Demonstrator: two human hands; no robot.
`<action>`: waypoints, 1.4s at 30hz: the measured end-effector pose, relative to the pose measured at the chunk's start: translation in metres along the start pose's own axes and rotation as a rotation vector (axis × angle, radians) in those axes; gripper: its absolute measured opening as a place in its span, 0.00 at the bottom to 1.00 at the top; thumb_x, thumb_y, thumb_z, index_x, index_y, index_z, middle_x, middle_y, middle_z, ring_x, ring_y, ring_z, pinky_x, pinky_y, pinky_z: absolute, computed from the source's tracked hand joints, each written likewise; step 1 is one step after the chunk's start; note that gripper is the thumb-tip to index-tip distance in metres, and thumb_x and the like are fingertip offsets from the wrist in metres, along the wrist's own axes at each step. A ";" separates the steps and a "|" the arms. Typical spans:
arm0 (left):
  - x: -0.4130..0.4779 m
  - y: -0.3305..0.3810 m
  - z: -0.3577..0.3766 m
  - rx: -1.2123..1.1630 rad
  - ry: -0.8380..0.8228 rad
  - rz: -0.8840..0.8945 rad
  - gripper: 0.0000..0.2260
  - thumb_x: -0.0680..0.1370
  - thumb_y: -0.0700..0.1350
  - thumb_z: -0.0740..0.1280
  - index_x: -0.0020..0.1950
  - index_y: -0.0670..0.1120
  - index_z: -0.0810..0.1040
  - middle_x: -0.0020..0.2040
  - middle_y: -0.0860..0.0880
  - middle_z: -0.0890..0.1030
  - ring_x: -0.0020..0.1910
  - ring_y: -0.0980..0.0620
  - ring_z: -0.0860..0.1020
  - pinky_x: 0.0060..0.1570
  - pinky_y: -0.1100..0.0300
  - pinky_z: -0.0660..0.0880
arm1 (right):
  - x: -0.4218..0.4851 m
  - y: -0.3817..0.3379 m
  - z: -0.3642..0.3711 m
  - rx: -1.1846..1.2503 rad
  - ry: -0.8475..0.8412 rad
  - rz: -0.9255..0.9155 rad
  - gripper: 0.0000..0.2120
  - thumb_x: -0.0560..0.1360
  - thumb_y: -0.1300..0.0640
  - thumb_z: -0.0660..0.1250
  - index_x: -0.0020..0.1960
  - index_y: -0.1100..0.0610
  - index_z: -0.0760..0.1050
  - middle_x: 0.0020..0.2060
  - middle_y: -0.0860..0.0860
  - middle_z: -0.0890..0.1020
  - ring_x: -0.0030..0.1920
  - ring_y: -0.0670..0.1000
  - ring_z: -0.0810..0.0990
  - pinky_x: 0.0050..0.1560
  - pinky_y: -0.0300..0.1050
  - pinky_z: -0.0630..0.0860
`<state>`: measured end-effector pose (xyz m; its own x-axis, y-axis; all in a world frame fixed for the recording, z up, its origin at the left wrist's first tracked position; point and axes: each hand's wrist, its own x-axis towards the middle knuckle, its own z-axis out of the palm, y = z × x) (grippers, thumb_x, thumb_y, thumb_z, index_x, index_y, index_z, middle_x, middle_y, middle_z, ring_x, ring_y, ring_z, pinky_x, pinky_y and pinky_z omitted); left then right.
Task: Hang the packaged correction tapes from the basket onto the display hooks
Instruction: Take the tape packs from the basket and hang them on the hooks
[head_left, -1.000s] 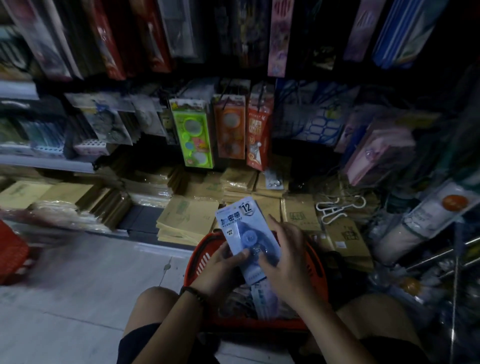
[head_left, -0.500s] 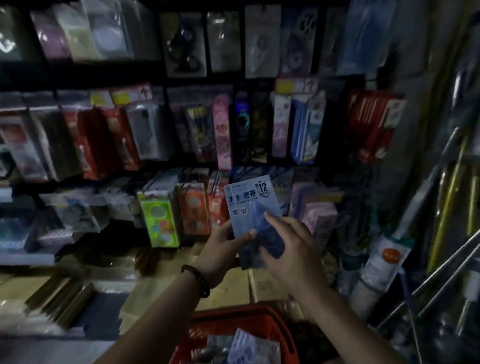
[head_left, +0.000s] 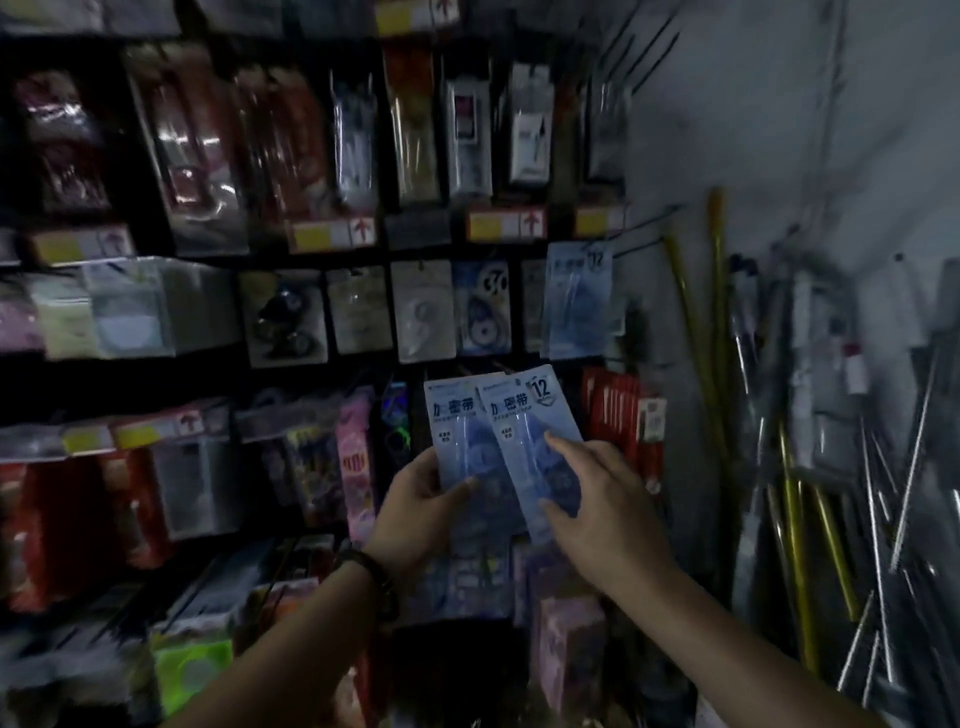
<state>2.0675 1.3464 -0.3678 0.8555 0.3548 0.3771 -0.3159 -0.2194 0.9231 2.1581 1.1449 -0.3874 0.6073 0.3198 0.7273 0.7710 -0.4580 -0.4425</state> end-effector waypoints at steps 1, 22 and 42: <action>0.009 0.005 0.002 0.020 0.016 0.024 0.13 0.81 0.35 0.71 0.65 0.45 0.79 0.58 0.46 0.88 0.57 0.46 0.86 0.59 0.44 0.84 | 0.009 0.005 -0.006 -0.001 0.008 0.005 0.35 0.77 0.52 0.75 0.80 0.42 0.65 0.64 0.41 0.70 0.62 0.43 0.72 0.63 0.35 0.71; 0.134 0.076 0.034 0.056 -0.008 0.092 0.10 0.80 0.40 0.74 0.58 0.51 0.83 0.52 0.47 0.89 0.52 0.45 0.88 0.54 0.40 0.85 | 0.177 0.059 -0.034 -0.125 0.287 0.041 0.34 0.78 0.50 0.73 0.80 0.43 0.63 0.66 0.48 0.70 0.64 0.51 0.74 0.58 0.52 0.80; 0.149 0.087 0.033 0.030 -0.078 0.050 0.16 0.79 0.42 0.75 0.66 0.52 0.81 0.58 0.44 0.87 0.53 0.43 0.88 0.53 0.40 0.85 | 0.215 0.068 -0.034 -0.317 0.242 0.020 0.33 0.74 0.42 0.72 0.76 0.42 0.63 0.62 0.50 0.70 0.60 0.53 0.75 0.54 0.53 0.81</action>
<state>2.1812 1.3501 -0.2343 0.8684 0.2713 0.4150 -0.3480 -0.2625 0.9000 2.3350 1.1544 -0.2431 0.5297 0.1212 0.8395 0.6391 -0.7078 -0.3011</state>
